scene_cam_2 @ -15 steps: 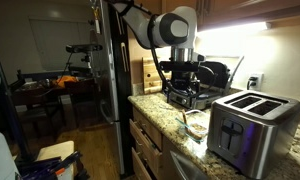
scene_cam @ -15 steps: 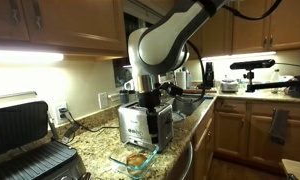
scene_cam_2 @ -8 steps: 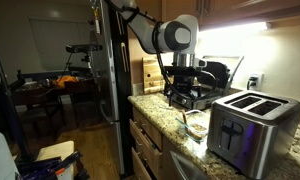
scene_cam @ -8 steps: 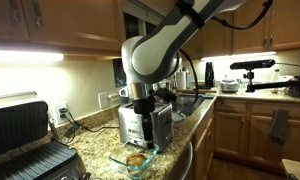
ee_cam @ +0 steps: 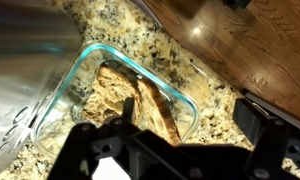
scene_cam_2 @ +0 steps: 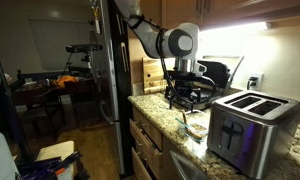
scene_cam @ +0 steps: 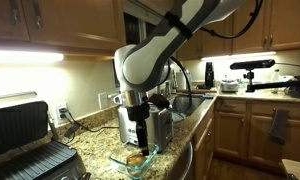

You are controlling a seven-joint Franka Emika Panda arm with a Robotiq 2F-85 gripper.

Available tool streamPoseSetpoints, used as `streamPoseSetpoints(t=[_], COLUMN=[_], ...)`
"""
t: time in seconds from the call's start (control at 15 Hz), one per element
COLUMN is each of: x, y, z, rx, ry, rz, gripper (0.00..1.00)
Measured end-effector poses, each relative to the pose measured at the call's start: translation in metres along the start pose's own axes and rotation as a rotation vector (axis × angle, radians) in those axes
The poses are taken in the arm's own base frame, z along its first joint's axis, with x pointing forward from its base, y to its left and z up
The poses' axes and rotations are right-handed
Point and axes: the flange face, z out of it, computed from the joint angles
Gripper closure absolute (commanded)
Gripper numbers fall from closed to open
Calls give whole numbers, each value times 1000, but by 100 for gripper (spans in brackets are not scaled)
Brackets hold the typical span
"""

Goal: Put a slice of toast in the toaster

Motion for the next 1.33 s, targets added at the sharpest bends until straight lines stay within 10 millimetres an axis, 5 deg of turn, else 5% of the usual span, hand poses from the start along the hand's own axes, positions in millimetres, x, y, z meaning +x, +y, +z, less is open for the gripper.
streamPoseSetpoints(t=[1.33], x=[32], y=[14], z=[34], rx=[40], ry=[-48], rz=[-5], gripper=[0])
